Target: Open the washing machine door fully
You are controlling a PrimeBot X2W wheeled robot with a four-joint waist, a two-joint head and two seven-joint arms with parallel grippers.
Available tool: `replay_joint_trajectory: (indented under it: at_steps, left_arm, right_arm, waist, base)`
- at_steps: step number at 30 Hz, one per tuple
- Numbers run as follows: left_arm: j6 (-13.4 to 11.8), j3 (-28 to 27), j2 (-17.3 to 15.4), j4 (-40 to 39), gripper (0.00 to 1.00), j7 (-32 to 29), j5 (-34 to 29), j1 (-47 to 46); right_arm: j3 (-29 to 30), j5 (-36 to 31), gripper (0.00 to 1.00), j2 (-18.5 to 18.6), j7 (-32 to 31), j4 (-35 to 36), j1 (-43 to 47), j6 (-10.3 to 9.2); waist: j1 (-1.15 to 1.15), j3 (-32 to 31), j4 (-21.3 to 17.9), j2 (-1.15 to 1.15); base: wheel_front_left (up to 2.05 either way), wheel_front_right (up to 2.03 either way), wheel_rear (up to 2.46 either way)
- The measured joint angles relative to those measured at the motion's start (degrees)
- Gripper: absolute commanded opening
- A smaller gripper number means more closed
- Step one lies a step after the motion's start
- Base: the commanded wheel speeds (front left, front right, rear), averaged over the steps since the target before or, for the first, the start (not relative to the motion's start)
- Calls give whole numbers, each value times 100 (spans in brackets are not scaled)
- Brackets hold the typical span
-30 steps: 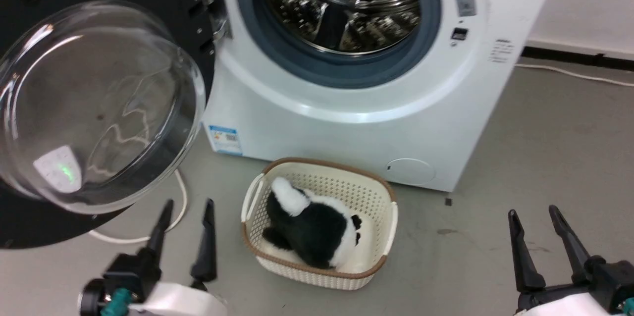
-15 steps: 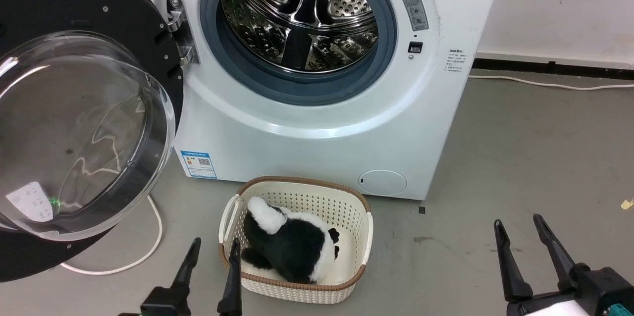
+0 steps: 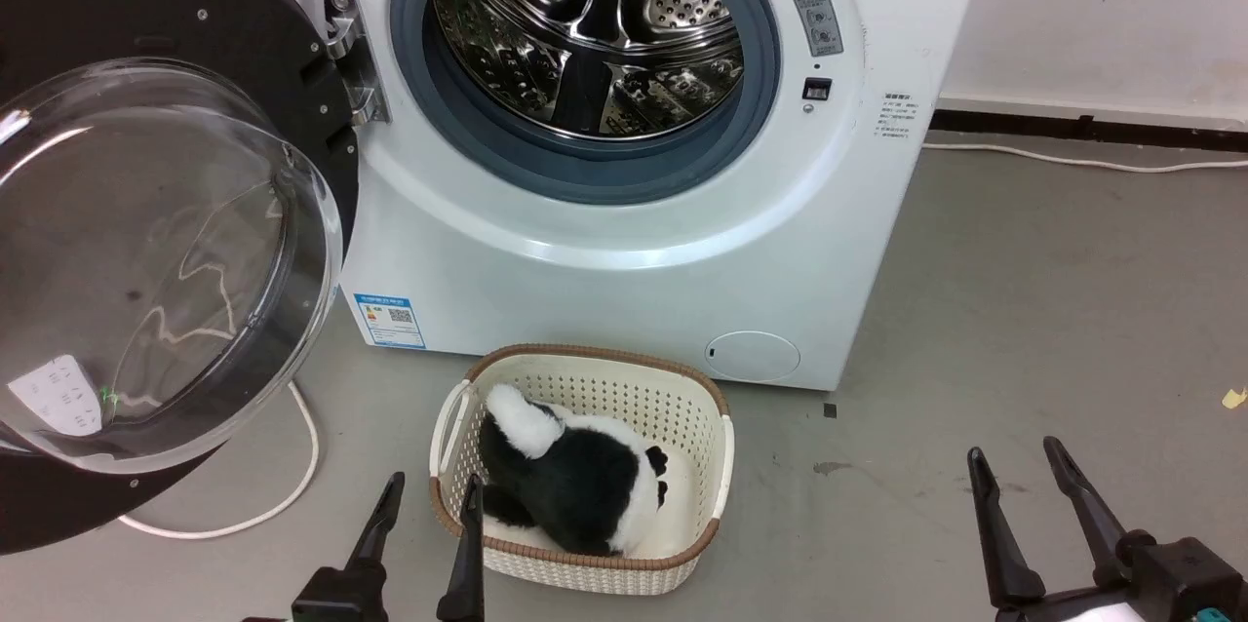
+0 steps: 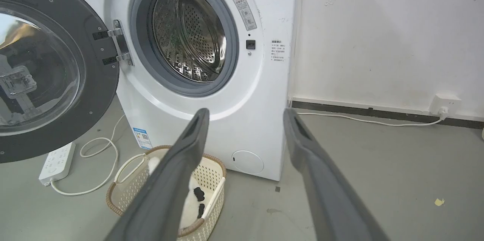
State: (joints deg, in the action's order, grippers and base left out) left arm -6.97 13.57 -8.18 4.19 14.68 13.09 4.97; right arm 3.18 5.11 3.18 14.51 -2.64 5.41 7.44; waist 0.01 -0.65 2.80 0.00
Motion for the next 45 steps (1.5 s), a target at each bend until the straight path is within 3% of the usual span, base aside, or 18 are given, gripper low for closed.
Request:
replay_joint_trajectory:
  at_steps: [28, 29, 45]
  left_arm:
    - [13, -120, 2, 23, 100, 0, -82, -1]
    - [16, -120, 3, 12, 0, -2, -80, -1]
    - [59, -193, 23, -5, 0, -114, -141, -1]
  right_arm:
    - [-38, 53, 100, -2, 22, -74, -4, 0]
    - [-37, 51, 0, -1, 21, -76, -3, 0]
    - [-49, 32, 0, -1, -107, -65, -6, 0]
  waist:
    - [0, -9, 17, 0]
    - [0, -11, 20, 0]
    - [0, -4, -7, 0]
  base:
    - [0, 0, 0]
    - [0, 0, 0]
    - [0, 0, 0]
